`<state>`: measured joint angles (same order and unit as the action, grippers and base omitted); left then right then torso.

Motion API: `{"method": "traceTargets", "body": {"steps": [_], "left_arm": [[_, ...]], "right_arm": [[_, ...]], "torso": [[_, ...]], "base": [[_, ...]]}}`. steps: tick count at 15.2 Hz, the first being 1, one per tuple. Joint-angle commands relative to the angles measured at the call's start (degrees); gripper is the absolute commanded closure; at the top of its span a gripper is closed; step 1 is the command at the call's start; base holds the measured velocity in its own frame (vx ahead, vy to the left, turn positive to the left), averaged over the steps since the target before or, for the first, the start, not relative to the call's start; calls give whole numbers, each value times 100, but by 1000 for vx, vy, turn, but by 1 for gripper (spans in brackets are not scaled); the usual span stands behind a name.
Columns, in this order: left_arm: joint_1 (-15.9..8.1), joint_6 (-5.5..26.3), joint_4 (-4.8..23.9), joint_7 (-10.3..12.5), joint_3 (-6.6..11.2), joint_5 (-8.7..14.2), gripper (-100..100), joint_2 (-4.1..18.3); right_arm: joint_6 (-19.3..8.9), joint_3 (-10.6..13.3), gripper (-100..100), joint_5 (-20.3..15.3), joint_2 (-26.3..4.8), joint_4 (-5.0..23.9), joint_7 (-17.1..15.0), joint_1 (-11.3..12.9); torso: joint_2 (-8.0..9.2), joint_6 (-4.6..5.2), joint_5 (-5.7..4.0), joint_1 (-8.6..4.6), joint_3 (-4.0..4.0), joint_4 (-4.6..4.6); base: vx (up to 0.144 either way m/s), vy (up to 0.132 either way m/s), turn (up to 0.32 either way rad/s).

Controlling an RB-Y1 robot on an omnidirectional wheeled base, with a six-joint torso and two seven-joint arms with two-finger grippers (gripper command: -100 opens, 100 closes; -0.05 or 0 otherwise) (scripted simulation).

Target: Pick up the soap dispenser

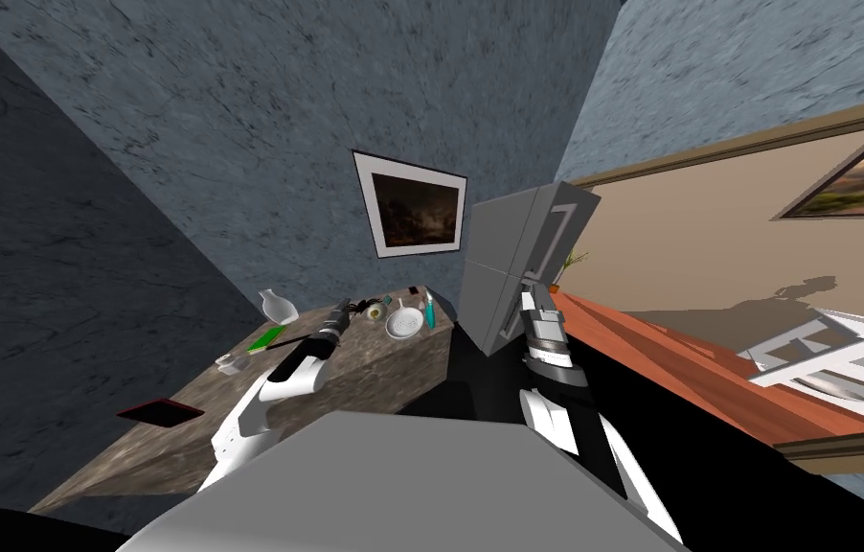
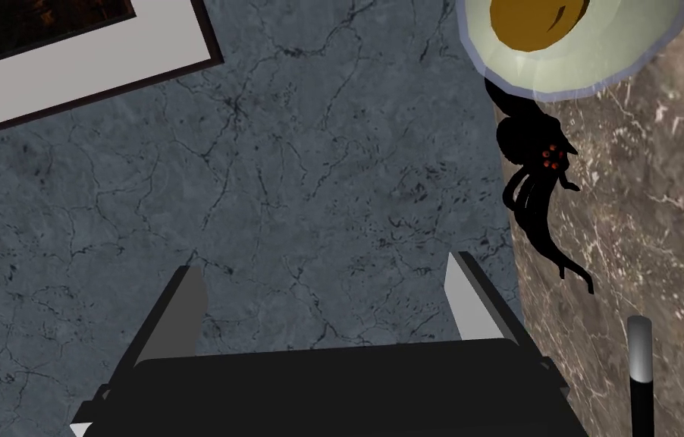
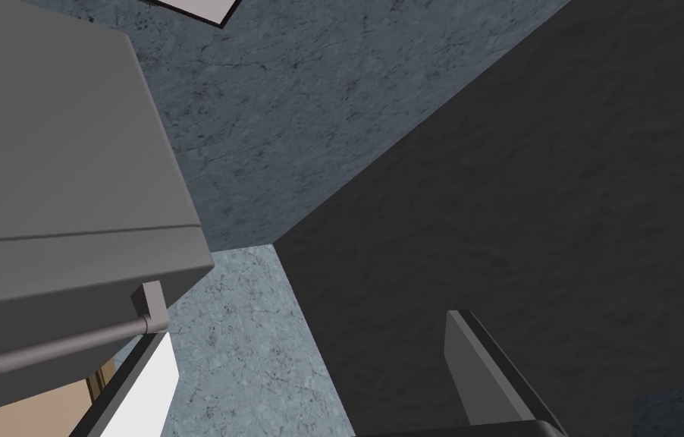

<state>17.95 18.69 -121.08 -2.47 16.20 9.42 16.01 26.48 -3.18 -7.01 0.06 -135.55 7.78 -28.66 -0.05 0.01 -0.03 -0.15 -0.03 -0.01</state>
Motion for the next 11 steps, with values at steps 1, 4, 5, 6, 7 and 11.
{"method": "traceTargets", "body": {"steps": [1, 4, 5, 6, 7, 11], "left_arm": [[-59, 250, 54, 25, 85, 19, -100, 3], [-118, 523, 90, 51, 196, 39, -100, -12], [-175, 712, 125, 78, 306, 58, -100, -30], [-175, 792, 125, 78, 306, 58, -100, -30], [-231, 922, 159, 104, 413, 77, -100, -52], [-286, 1312, 192, 129, 518, 96, -100, -76]], "right_arm": [[0, 0, 0, 0, 0, 0, 0, 0], [0, 0, 0, 0, 0, 0, 0, 0], [0, 0, 0, 0, 0, 0, 0, 0], [0, 0, 0, 0, 0, 0, 0, 0], [0, 0, 0, 0, 0, 0, 0, 0], [0, 0, 0, 0, 0, 0, 0, 0]], "torso": [[0, 0, 0, 0, 0, 0], [-7, 0, -1, -5, -4, -2], [-5, -1, -1, -3, -3, -1], [-3, 0, 0, -2, -2, -1], [-2, 0, 0, -1, -2, -1], [-3, 0, 0, 0, -2, -1]], "base": [[28, -41, -72], [34, -44, -61], [22, -35, -58], [22, -35, -68], [30, -45, -74], [24, -36, -55]]}}
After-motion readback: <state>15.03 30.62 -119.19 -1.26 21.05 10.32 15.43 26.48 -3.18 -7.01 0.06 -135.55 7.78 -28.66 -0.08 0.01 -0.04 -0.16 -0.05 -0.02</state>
